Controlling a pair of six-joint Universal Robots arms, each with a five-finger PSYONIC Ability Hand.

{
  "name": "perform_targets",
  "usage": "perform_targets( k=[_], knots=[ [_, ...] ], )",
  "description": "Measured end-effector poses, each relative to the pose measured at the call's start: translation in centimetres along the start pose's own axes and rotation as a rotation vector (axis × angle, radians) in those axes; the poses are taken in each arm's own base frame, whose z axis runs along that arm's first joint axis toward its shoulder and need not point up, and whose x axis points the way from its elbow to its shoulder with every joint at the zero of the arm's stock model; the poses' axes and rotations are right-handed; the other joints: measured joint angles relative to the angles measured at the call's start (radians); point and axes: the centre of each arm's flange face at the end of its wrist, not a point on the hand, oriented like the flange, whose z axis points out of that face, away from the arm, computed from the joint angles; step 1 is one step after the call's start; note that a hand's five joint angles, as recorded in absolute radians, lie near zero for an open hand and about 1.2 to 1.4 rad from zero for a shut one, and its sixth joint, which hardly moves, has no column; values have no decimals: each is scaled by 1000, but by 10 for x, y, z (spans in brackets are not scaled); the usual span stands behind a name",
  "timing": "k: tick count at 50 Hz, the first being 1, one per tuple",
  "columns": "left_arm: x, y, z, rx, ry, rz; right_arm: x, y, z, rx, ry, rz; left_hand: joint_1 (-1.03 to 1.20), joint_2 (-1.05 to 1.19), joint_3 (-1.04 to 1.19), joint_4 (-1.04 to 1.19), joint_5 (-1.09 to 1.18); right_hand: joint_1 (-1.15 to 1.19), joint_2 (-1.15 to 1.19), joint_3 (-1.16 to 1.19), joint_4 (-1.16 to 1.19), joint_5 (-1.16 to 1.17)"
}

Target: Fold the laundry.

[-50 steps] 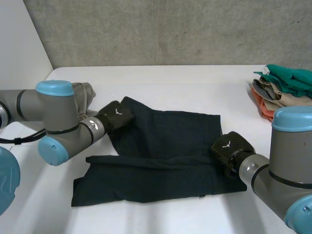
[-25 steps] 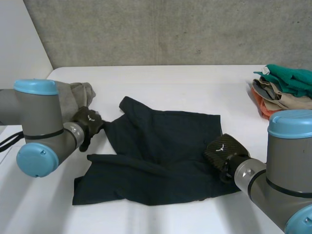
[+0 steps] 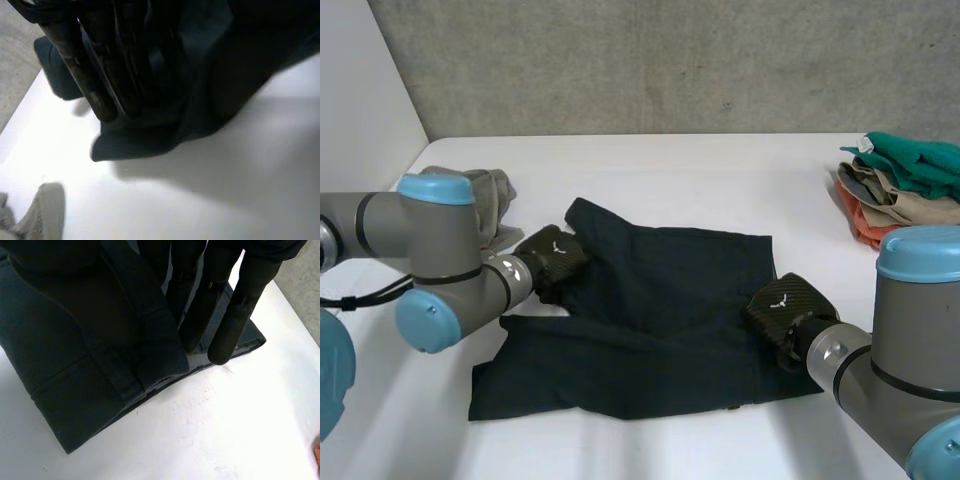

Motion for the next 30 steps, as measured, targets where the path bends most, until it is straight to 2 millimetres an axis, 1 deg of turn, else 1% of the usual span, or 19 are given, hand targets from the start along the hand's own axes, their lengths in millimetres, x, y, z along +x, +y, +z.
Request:
perform_targets(
  k=[1,2,5,8,11,16,20,22,23,25,26,29,30],
  knots=[
    [0,0,0,0,0,0,0,0,0,0,0,0,0,0,0,0,0,0,0,0,0,0],
    [-7,1,2,-22,-48,8,0,0,1,-1,1,1,105,166,161,167,132,0,0,0,0,0],
    [-17,1,0,-51,-119,5,1,1,1,-2,3,2,105,171,168,177,132,0,0,0,0,0],
    [-31,2,-8,-95,-222,-9,1,0,1,0,2,1,105,171,168,179,132,0,0,0,0,0],
    [-37,3,-16,-125,-268,-18,0,0,1,1,-2,-1,105,174,168,180,132,0,0,0,0,0],
    [-36,10,-30,-178,-272,-24,-6,-1,-1,3,-16,-9,105,175,174,180,132,0,0,0,0,0],
    [-34,16,-37,-218,-250,-28,-10,-2,-3,6,-27,-15,100,168,167,171,130,0,0,0,0,0],
    [-33,19,-38,-229,-243,-31,-11,-3,-3,8,-29,-17,26,84,87,84,85,0,0,0,0,0],
    [-33,21,-39,-238,-237,-35,-12,-3,-4,9,-31,-18,-100,-33,-27,-32,-16,0,0,0,0,0],
    [-33,22,-40,-244,-233,-41,-13,-4,-5,10,-32,-19,-201,-150,-143,-135,-112,0,0,0,0,0],
    [-33,22,-41,-245,-233,-46,-13,-4,-5,11,-32,-19,-325,-275,-267,-263,-237,0,0,0,0,0],
    [-35,19,-44,-241,-239,-60,-12,-4,-6,13,-30,-19,-489,-432,-416,-428,-409,0,0,0,0,0],
    [-37,17,-46,-236,-245,-68,-12,-4,-6,14,-29,-18,-489,-432,-416,-428,-409,0,0,0,0,0]
  ],
)
